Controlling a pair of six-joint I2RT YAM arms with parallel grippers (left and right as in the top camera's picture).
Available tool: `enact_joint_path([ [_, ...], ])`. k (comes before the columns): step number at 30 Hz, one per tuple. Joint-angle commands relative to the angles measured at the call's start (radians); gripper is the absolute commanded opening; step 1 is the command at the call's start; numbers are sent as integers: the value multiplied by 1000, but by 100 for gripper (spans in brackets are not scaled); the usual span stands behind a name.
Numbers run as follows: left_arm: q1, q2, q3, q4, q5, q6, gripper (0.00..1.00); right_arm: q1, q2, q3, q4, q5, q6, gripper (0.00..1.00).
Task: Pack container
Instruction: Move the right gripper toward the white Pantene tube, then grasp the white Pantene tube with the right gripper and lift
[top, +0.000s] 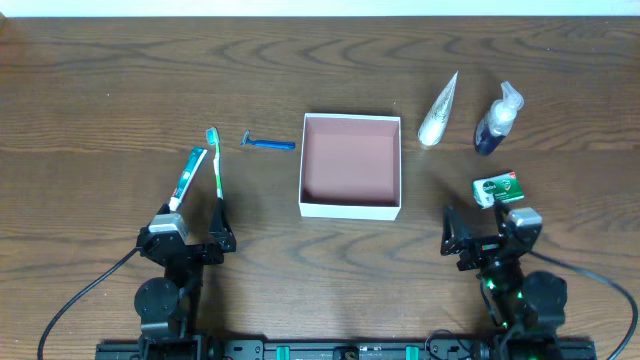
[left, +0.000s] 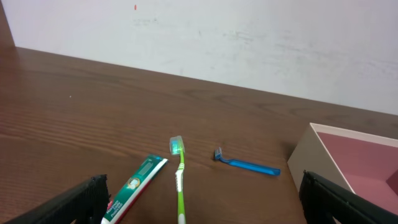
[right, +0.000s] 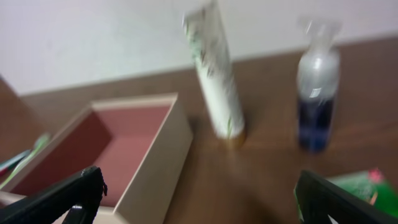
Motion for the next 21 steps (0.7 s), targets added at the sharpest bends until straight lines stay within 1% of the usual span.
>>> enact_joint_path([
  [1, 6, -4, -29, -15, 0, 2, 98, -9, 127, 159, -15, -51, 8, 99],
  [6, 6, -4, -29, -15, 0, 2, 98, -8, 445, 468, -123, -75, -66, 99],
  [8, 6, -4, -29, -14, 0, 2, 98, -3, 589, 621, -222, -85, -89, 99],
  [12, 6, -4, -29, -15, 0, 2, 98, 22, 887, 977, -513, -85, -143, 99],
  [15, 6, -4, -29, -15, 0, 2, 98, 32, 1062, 1199, -667, -115, -141, 99],
  [16, 6, -4, -29, -15, 0, 2, 98, 32, 1105, 1247, -678, -151, -114, 99],
  [18, 6, -4, -29, -15, 0, 2, 98, 32, 1173, 1313, -690, -251, -105, 99],
  [19, 6, -4, -29, -15, 0, 2, 98, 32, 1199, 1330, -676, -314, -109, 99],
  [21, 6, -4, -29, -14, 0, 2, 98, 33, 1239, 1345, -619, -380, -144, 99],
])
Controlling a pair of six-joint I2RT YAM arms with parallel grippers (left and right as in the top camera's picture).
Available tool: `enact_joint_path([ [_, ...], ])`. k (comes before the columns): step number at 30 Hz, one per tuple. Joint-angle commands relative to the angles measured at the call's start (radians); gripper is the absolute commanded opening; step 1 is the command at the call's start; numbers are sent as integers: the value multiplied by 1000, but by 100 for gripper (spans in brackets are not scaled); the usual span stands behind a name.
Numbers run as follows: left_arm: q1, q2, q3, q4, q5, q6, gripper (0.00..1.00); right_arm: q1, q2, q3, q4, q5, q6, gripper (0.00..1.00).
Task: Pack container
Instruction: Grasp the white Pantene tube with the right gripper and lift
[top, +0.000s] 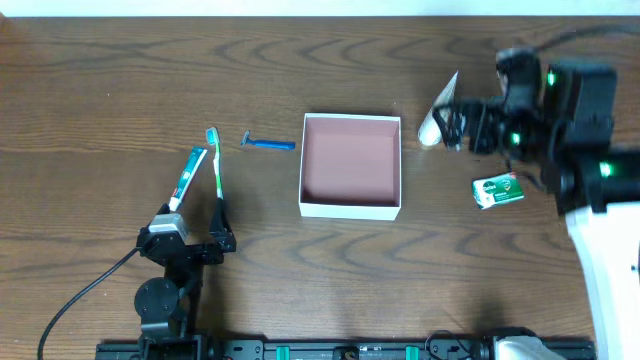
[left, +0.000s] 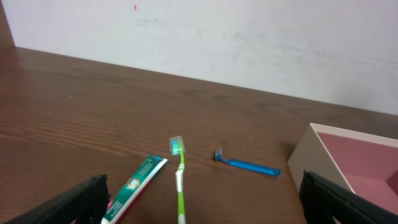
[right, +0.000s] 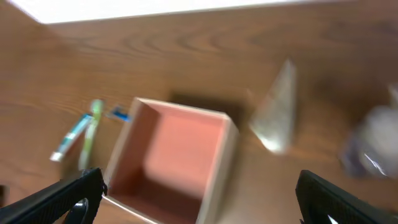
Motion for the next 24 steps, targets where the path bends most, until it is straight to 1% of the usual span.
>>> enact_joint_path([
  [1, 6, -5, -28, -16, 0, 2, 98, 15, 54, 47, 31, -150, -32, 99],
  [3, 6, -5, -28, -16, 0, 2, 98, 20, 81, 63, 31, -78, 2, 99],
  [7, 6, -5, -28, -17, 0, 2, 98, 44, 111, 68, -2, 140, 93, 99],
  [10, 6, -5, -28, -17, 0, 2, 98, 75, 137, 68, -27, 231, 111, 99],
  [18, 6, -5, -28, -17, 0, 2, 98, 141, 226, 68, -5, 349, 89, 98],
  [20, 6, -5, -28, -16, 0, 2, 98, 148, 251, 68, 7, 371, 97, 95],
  [24, 6, -5, -28, -16, 0, 2, 98, 151, 294, 68, 23, 433, 159, 93],
])
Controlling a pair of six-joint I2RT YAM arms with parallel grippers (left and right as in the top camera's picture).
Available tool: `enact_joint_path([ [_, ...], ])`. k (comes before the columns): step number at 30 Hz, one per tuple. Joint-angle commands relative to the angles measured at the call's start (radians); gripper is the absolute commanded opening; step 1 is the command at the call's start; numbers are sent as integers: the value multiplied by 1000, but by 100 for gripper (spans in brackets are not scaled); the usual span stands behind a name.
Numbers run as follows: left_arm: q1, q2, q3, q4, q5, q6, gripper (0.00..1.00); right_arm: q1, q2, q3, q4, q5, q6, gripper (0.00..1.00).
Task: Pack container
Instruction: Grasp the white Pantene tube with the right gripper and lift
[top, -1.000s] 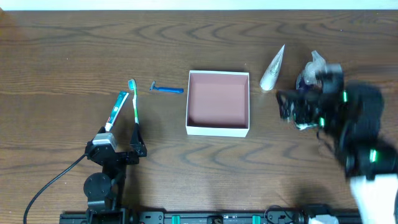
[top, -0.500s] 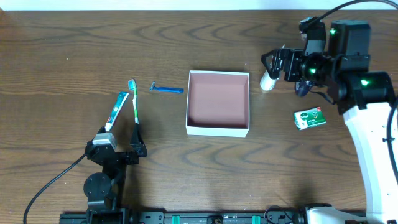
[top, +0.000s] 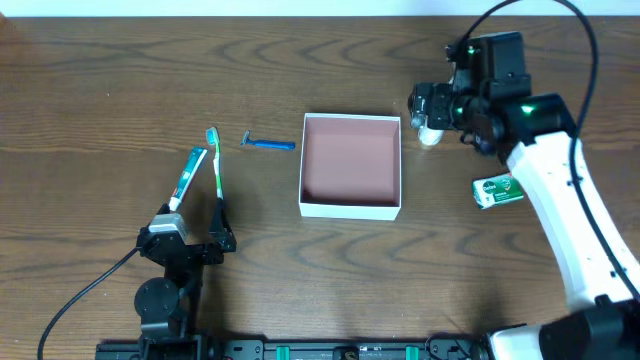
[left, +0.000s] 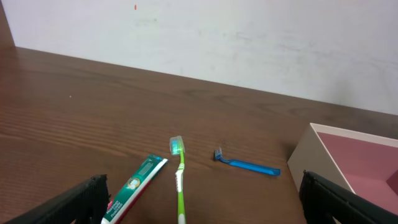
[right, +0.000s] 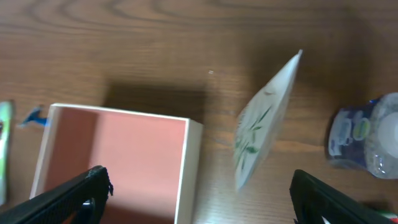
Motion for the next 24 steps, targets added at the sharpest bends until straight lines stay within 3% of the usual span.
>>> enact_joint_path([
  [1, 6, -5, -28, -17, 0, 2, 98, 10, 29, 25, 7, 99, 71, 92],
  [13, 6, -5, -28, -16, 0, 2, 98, 10, 74, 25, 51, 146, 110, 76],
  [19, 6, -5, -28, -17, 0, 2, 98, 10, 81, 25, 62, 147, 110, 49],
  [24, 6, -5, -28, -17, 0, 2, 98, 10, 81, 25, 57, 163, 110, 34],
])
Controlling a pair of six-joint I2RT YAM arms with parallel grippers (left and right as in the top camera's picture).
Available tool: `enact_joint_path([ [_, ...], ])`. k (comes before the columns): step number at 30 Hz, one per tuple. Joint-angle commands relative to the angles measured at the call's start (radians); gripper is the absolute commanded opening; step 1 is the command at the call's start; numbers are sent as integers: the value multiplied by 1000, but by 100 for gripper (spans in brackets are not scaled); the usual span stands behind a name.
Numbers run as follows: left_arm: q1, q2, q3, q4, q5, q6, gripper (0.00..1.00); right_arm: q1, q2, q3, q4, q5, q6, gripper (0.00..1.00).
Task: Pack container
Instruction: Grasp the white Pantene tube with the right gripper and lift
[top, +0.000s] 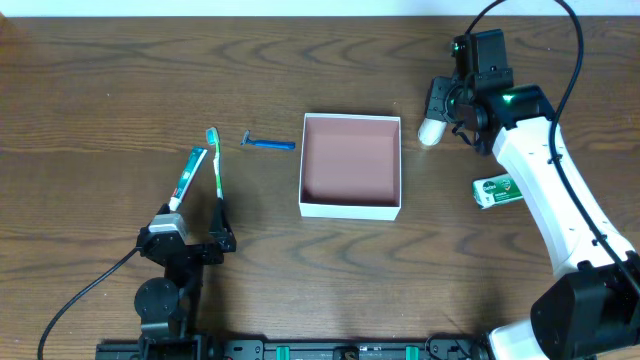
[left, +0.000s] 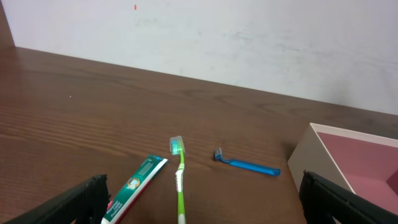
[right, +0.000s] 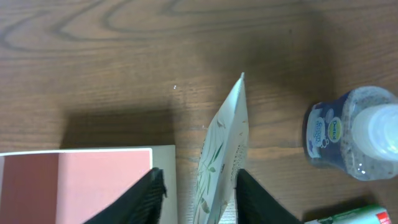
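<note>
The open white box (top: 350, 207) with a pink floor stands mid-table. Just right of its far corner lies a white tube with green leaves (right: 221, 149). My right gripper (right: 200, 196) straddles the tube's lower end, open: the right finger meets the tube's edge and a gap stays on the left. In the overhead view the right gripper (top: 441, 108) covers most of the tube (top: 431, 132). My left gripper (top: 192, 222) rests open near the front left, behind a toothpaste tube (left: 134, 186), a green toothbrush (left: 180, 180) and a blue razor (left: 247, 165).
A blue pump bottle (right: 348, 127) stands right of the white tube. A green soap box (top: 497, 189) lies nearer the front. The box's rim (right: 74, 151) sits close beside my right gripper's left finger.
My right gripper has dropped closer to the white tube and its fingers have narrowed from wide apart to straddling the tube. The left arm and every object stayed put.
My right gripper first rested open near the front right, facing the tube and bottle. Then it was up over the table's far right. Later it hung wide open above the white tube, and now its fingers flank the tube. The left arm never moved.
</note>
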Motion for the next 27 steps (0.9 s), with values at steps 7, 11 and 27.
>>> enact_joint_path([
  [7, 6, -5, -28, -16, 0, 2, 98, 9, 7, 25, -17, 52, 1, 16],
  [11, 6, -5, -28, -17, 0, 2, 98, 9, 7, 25, -23, 55, -22, 2],
  [27, 6, -5, -28, -17, 0, 2, 98, 9, -69, 26, -26, 85, -85, 1],
])
